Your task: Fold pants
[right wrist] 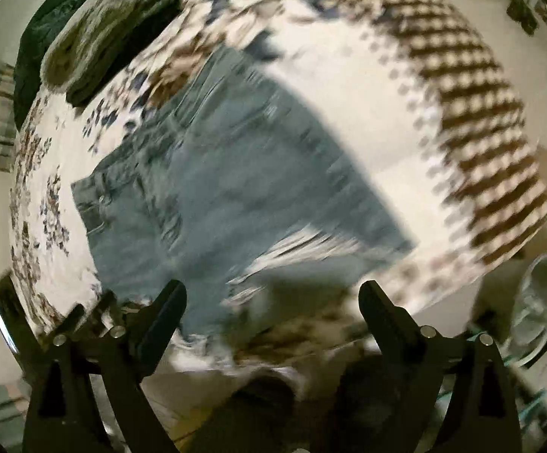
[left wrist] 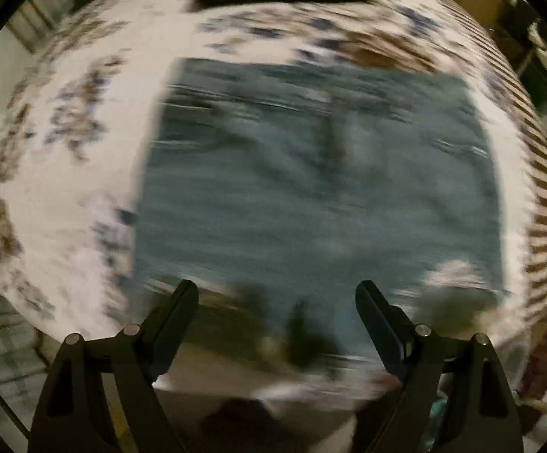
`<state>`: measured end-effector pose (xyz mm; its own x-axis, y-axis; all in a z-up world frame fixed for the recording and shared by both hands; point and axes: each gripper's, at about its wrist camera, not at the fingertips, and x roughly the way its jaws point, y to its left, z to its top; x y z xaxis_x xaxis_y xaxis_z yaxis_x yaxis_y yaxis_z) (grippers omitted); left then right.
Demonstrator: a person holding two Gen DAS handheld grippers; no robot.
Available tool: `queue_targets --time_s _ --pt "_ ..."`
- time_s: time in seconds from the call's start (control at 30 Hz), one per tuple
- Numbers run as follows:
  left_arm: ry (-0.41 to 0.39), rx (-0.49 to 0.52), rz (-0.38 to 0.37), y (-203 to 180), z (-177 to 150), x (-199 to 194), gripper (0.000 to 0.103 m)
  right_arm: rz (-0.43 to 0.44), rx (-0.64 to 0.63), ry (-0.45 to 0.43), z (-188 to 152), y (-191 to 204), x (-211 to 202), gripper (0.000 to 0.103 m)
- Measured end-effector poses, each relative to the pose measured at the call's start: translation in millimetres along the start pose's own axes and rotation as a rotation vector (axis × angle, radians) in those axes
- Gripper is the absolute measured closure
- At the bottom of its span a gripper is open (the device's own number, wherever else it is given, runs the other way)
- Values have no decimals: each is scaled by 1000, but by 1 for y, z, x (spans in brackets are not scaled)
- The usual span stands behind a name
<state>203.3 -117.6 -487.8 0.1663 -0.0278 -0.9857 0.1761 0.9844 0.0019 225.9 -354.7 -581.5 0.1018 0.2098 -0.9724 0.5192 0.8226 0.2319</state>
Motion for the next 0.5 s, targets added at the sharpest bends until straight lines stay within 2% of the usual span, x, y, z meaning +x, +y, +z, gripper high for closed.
queue_targets --time_s 0.07,0.17,0.23,0.33,0.5 --pt "19 -10 -21 -44 -4 3 17 -20 -31 21 5 -42 -34 9" --pt "31 -16 -19 -110 -8 10 18 -64 -85 41 38 -71 -47 9" --pt "74 -29 -24 -148 -9 23 18 -68 -113 63 61 -90 -49 9" --pt "118 -40 -26 -193 -12 40 18 -78 -160 111 97 -111 -46 9" --pt "140 -22 2 -247 -11 61 17 -36 -257 163 150 -123 -42 9"
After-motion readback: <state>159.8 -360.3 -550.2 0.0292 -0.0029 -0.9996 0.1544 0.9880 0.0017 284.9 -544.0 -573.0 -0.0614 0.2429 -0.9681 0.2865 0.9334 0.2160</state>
